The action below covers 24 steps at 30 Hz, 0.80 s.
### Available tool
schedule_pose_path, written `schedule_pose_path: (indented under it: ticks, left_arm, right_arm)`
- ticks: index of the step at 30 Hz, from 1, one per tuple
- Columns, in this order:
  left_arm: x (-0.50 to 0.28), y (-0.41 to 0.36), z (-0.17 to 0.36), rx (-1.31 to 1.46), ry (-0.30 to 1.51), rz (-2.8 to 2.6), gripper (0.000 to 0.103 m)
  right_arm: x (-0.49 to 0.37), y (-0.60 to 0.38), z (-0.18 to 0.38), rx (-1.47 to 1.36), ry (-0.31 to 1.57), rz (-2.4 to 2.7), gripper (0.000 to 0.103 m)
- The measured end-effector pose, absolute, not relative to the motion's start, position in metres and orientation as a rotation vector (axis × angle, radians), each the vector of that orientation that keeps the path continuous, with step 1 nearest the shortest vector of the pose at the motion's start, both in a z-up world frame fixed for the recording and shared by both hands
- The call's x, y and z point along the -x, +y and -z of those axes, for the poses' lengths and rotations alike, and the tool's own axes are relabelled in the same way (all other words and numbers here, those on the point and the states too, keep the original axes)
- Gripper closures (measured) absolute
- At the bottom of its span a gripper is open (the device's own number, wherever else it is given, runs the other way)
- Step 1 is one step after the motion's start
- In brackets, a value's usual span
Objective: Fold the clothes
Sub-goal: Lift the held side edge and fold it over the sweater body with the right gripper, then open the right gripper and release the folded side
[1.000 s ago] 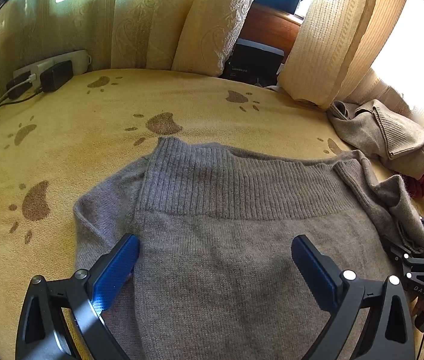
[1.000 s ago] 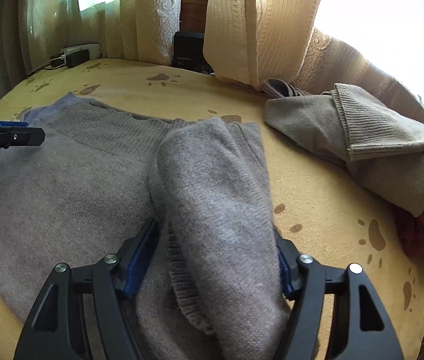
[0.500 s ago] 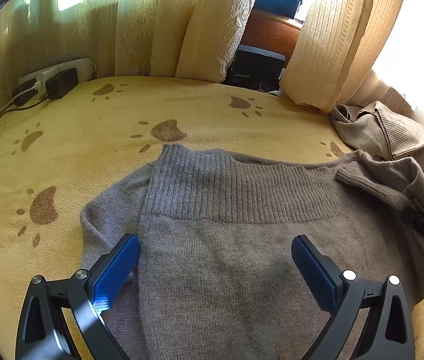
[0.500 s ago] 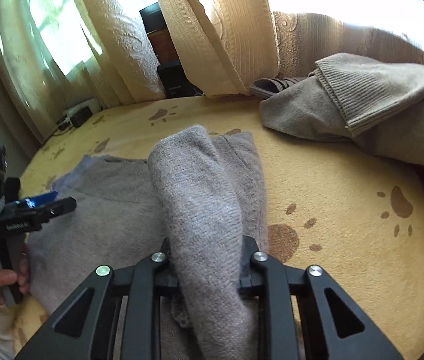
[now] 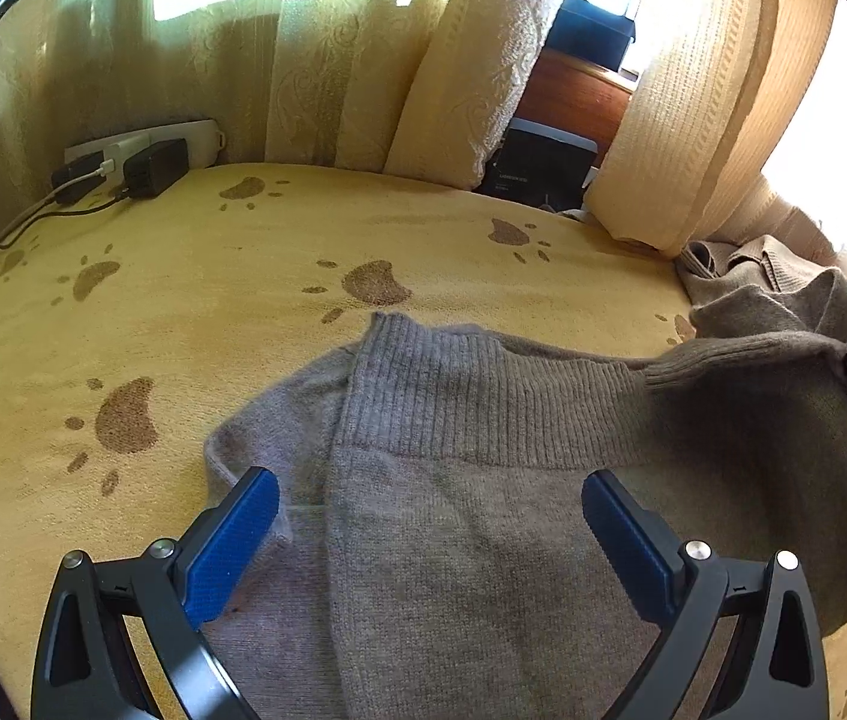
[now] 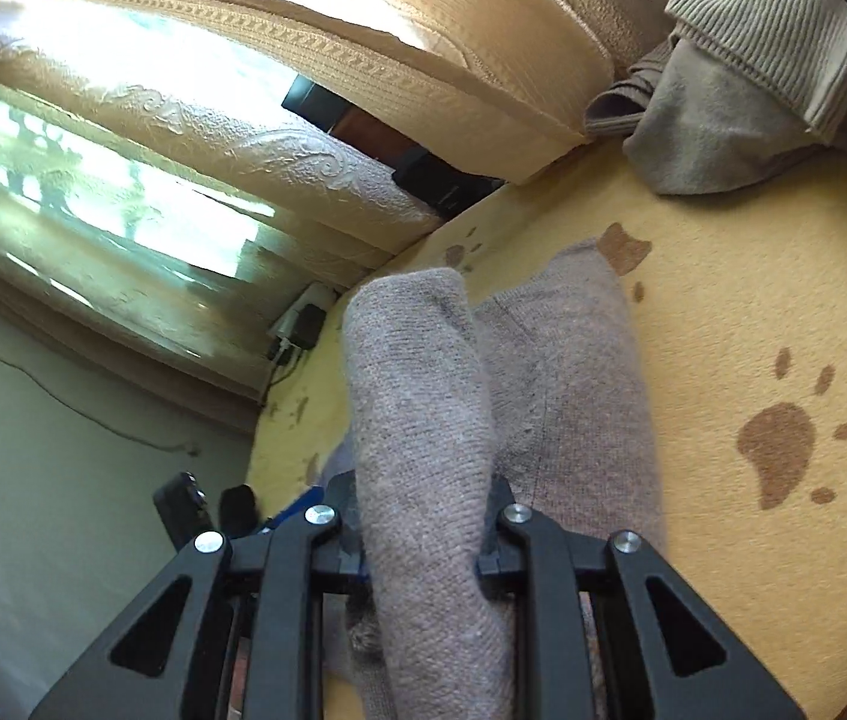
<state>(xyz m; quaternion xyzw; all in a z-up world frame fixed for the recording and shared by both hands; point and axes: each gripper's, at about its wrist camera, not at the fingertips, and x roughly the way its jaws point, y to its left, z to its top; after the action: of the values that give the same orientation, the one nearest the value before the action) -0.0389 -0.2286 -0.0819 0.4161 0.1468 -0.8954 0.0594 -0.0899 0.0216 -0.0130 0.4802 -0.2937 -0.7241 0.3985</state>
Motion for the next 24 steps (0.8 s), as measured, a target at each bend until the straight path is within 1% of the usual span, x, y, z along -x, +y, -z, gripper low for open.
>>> schedule_pose_path:
  ticks: [4,7,9,11,12,13,14,16,18,22,24]
  left_arm:
    - [0.033,-0.252,0.078,-1.221,0.548,2.677,0.0]
    - [0.027,-0.273,0.076,-1.19,0.632,2.637,0.0]
    - [0.023,-0.288,0.077,-1.177,0.689,2.613,0.0]
    - [0.019,-0.302,0.079,-1.168,0.764,2.593,0.0]
    - [0.017,-0.308,0.08,-1.163,0.807,2.584,0.0]
    - [0.015,-0.314,0.081,-1.158,0.847,2.574,0.0]
    - [0.014,-0.319,0.082,-1.153,0.875,2.562,0.0]
    - [0.012,-0.324,0.083,-1.145,0.922,2.555,0.0]
    - [0.011,-0.326,0.083,-1.142,0.965,2.559,0.0]
    - [0.012,-0.321,0.081,-1.146,0.97,2.588,0.0]
    - [0.015,-0.315,0.08,-1.169,0.973,2.614,0.0]
  right_arm:
    - [0.084,-0.018,-0.005,-1.18,-0.812,1.729,0.08]
    - [0.076,-0.057,-0.014,-1.162,-0.823,1.685,0.08]
    - [0.068,-0.085,-0.014,-1.182,-0.786,1.687,0.08]
    - [0.06,-0.113,-0.015,-1.214,-0.646,1.738,0.071]
    - [0.057,-0.126,-0.013,-1.247,-0.551,1.743,0.049]
    - [0.055,-0.139,-0.009,-1.284,-0.456,1.739,0.011]
    - [0.05,-0.144,-0.005,-1.298,-0.386,1.744,0.0]
    - [0.039,-0.15,0.002,-1.311,-0.261,1.76,0.0]
    - [0.028,-0.141,0.002,-1.273,-0.213,1.769,0.0]
    - [0.021,-0.092,-0.011,-1.162,-0.293,1.841,0.0]
    - [0.016,-0.064,-0.016,-1.103,-0.267,1.922,0.0]
